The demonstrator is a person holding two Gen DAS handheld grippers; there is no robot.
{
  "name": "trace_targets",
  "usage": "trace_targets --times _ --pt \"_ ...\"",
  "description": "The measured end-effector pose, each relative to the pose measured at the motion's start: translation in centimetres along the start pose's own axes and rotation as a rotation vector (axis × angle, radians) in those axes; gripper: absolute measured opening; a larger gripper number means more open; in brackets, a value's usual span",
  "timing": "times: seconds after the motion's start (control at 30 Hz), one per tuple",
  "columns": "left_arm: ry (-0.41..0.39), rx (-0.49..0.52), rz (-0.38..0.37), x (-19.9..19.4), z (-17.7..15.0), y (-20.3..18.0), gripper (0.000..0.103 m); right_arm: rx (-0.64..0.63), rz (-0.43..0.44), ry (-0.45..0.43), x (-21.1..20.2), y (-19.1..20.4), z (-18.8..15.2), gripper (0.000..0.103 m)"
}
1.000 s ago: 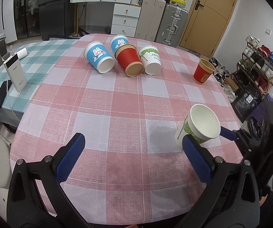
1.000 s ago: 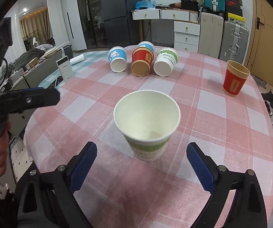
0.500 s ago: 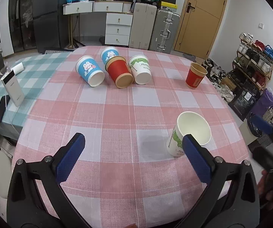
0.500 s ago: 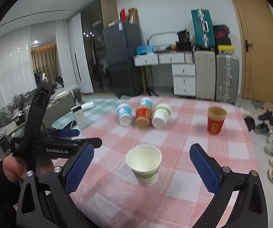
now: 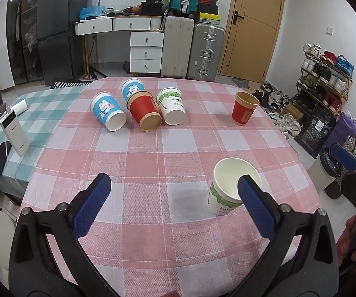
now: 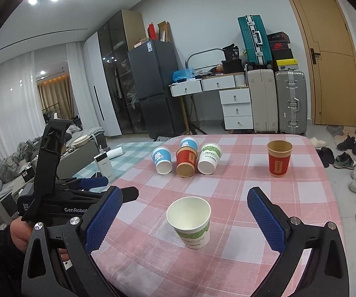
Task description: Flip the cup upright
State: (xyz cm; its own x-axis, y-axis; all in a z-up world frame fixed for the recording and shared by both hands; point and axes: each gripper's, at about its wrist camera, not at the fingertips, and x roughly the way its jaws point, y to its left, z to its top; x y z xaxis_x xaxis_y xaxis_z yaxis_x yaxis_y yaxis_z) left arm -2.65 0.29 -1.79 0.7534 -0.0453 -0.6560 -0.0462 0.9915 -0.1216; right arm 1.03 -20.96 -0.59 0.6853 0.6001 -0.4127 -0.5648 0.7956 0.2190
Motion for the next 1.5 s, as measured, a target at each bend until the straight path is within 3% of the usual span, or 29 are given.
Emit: trace_targets --times 0.43,1.5 --pt "0.002 -0.004 0.007 0.1 0.2 0.0 0.102 0.057 0.025 -0.019 0.1 -1.1 0.1 0.103" --pt "-0.006 0.003 0.002 0.4 0.5 0.1 0.102 0.058 0.026 -0.023 0.6 -1.0 -0.2 0.103"
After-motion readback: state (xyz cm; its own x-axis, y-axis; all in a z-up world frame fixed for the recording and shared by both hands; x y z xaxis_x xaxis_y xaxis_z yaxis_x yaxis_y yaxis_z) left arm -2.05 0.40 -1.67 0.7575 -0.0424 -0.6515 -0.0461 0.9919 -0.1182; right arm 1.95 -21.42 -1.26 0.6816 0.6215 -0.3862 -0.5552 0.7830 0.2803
